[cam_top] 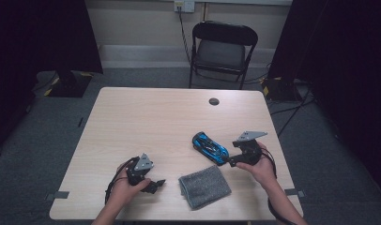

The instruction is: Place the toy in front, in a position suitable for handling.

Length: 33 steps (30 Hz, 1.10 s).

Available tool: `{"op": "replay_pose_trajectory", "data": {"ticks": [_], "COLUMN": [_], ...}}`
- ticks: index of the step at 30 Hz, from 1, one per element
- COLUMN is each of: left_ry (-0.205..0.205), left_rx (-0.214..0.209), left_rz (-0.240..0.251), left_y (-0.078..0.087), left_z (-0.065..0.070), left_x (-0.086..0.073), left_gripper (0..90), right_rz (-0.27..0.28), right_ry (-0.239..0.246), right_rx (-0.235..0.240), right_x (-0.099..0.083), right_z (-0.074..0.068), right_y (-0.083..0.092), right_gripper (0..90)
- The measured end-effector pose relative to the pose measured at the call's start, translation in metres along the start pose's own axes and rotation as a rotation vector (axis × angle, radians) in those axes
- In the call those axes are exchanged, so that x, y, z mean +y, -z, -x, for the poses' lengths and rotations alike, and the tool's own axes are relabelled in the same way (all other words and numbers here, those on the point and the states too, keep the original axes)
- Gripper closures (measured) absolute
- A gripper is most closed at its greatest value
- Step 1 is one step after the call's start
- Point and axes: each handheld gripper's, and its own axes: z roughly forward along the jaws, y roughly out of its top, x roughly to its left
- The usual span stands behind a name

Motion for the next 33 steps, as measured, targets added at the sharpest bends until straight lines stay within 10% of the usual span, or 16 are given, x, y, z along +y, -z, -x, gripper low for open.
{"op": "replay_pose_trajectory", "data": {"ticks": [33], "left_ry": [-0.002], "left_rx": [0.001], "left_rz": [0.0], "left_y": [0.0], "left_z": [0.0], "left_x": [0.0], "left_gripper": [11.9], "right_rz": [-0.058], "right_ry": [0.079], "right_rx": [0.041], "right_x": [0.041], "right_z": [-0.009], "right_y": [-0.063], "right_gripper": [13.4]}}
